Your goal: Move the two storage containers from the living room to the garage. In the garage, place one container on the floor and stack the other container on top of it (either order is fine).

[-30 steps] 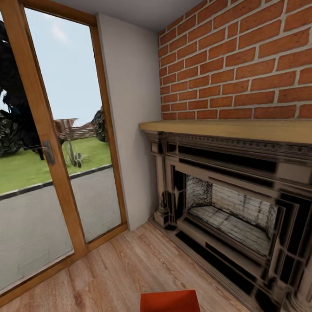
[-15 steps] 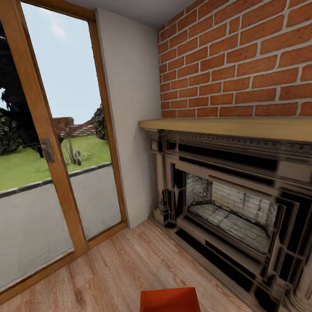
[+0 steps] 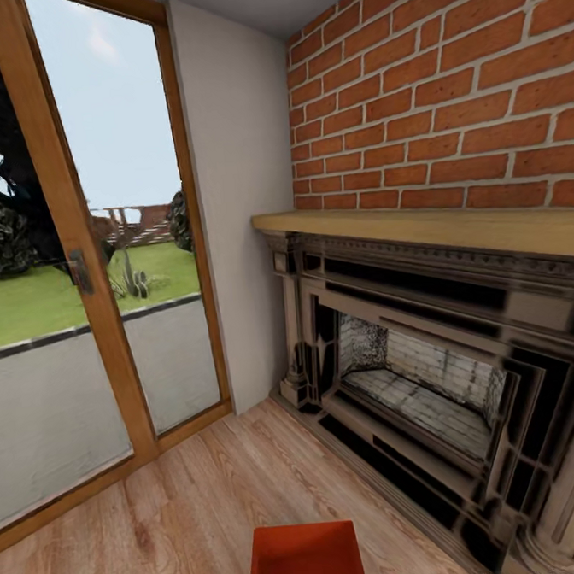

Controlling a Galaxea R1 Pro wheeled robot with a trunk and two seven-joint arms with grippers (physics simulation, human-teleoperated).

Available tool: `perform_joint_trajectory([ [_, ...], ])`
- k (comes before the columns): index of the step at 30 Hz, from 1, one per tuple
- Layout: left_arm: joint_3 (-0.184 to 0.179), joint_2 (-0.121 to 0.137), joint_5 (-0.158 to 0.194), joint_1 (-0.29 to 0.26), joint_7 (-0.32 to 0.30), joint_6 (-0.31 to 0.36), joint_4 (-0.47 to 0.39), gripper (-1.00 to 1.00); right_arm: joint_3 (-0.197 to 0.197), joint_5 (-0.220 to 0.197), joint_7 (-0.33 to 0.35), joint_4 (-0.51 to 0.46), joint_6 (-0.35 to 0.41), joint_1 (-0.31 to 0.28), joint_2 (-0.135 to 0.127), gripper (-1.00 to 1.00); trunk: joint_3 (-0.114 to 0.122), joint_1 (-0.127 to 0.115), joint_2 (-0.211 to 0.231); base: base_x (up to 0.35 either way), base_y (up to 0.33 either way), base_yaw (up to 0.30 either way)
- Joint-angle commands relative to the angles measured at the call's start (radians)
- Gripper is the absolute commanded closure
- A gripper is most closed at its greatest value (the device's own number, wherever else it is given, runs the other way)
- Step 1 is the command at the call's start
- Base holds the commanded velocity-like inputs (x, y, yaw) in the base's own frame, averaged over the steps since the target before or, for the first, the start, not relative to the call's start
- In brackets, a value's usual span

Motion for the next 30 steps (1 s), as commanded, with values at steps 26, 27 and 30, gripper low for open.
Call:
perform_joint_trajectory([
  [26,0.003,0.0,0.004,-0.001,-0.001,-0.004,0.002,-1.0,0.009,-0.003,-0.003,0.003,-0.005,-0.001,0.0,-1.0,-0.042,0.0,-0.001,0.003,-0.016,0.0],
  [27,0.003,0.0,0.004,-0.001,-0.001,-0.004,0.002,-1.0,0.009,-0.003,-0.003,0.003,-0.005,-0.001,0.0,-1.0,-0.044,0.0,-0.001,0.073,-0.115,0.0],
  [30,0.003,0.0,0.004,-0.001,-0.001,-0.004,0.002,-1.0,0.008,-0.003,-0.003,0.003,-0.005,-0.001,0.0,-1.0,-0.049,0.0,-0.001,0.034,-0.049,0.0],
])
